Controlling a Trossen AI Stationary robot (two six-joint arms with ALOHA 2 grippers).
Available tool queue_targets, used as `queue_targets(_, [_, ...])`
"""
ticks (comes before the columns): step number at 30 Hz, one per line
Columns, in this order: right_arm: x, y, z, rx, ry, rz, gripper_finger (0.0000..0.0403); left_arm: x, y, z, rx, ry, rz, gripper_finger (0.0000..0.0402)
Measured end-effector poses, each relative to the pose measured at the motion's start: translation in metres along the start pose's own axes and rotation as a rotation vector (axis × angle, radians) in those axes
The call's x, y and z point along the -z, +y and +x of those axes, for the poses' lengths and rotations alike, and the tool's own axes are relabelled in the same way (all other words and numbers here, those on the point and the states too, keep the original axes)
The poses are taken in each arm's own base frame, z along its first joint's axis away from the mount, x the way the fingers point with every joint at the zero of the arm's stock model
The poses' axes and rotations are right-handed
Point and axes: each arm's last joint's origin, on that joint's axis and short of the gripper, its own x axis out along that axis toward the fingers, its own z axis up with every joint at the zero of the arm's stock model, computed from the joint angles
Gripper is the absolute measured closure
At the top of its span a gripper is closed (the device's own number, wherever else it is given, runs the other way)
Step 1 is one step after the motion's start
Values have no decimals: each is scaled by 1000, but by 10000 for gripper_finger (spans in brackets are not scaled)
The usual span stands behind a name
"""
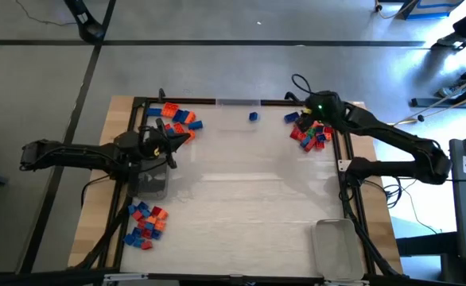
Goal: Sort blocks by size
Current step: Put the blue 4 stud game piece into the transparent bin
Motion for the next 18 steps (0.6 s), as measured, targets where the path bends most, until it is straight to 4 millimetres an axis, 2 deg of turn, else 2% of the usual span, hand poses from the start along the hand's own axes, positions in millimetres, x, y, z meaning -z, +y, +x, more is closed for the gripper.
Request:
queue_targets(6, [9, 1, 4, 7, 109, 103, 173, 11, 2, 10, -31, 74, -29, 400])
queue_targets(14, [35, -1, 31, 23, 481, 163, 174, 17, 0, 20, -37, 76, -26, 400])
queue_targets(18, [43, 1, 41, 56, 605, 153, 174, 15, -1, 22, -35, 46, 7, 400])
